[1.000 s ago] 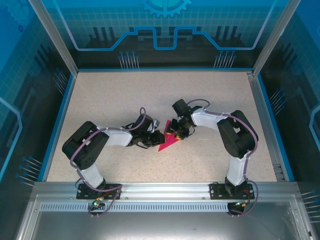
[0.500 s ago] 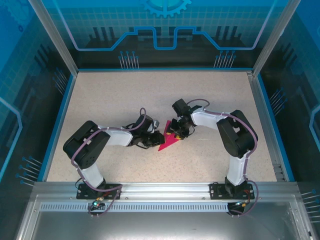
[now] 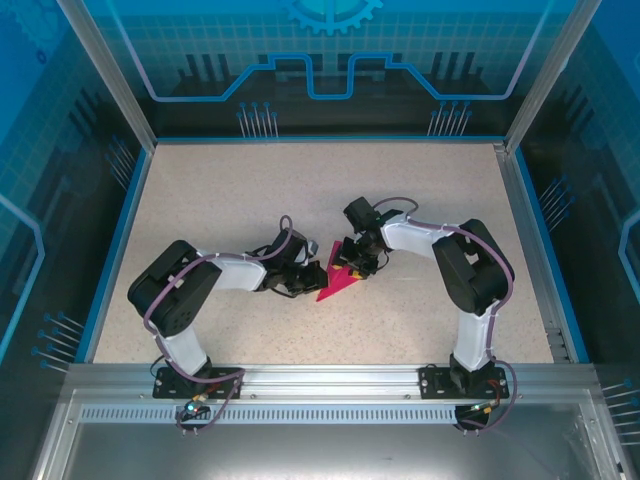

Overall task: Fold a paper plane with a square sheet of paper (pick it up from the middle)
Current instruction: Fourth fold the wing at the center of the table.

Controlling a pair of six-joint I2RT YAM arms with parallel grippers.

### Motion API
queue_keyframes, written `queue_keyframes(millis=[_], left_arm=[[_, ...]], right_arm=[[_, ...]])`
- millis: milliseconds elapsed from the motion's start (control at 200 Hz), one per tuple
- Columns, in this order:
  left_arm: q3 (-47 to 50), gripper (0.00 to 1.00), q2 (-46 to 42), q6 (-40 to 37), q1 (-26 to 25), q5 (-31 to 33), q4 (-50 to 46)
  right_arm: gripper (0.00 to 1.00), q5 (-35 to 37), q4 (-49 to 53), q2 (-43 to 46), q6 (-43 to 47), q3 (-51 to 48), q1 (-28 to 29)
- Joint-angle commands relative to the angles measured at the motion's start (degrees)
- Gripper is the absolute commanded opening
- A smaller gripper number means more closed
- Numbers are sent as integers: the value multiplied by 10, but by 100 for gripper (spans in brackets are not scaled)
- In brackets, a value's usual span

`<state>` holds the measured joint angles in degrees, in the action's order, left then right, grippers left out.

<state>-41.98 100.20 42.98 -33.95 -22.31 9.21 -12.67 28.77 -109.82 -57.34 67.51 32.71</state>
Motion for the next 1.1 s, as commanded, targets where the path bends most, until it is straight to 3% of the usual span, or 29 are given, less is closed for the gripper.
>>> queue_keyframes(millis=[0, 360, 635, 785, 1095], left_arm=[[-6, 8, 19, -11, 2, 12, -43], [-1, 3, 26, -16, 2, 9, -66], [-3, 4, 23, -7, 2, 18, -68], [-4, 4, 19, -2, 2, 21, -70], [-4, 4, 19, 2, 3, 16, -68]], right_arm=[[48, 40, 31, -31, 30, -31, 4], [49, 12, -31, 130, 89, -47, -12], [46, -9, -39, 98, 105, -47, -16], [40, -34, -46, 62, 121, -34, -19], [42, -48, -50, 19, 133, -23, -20]])
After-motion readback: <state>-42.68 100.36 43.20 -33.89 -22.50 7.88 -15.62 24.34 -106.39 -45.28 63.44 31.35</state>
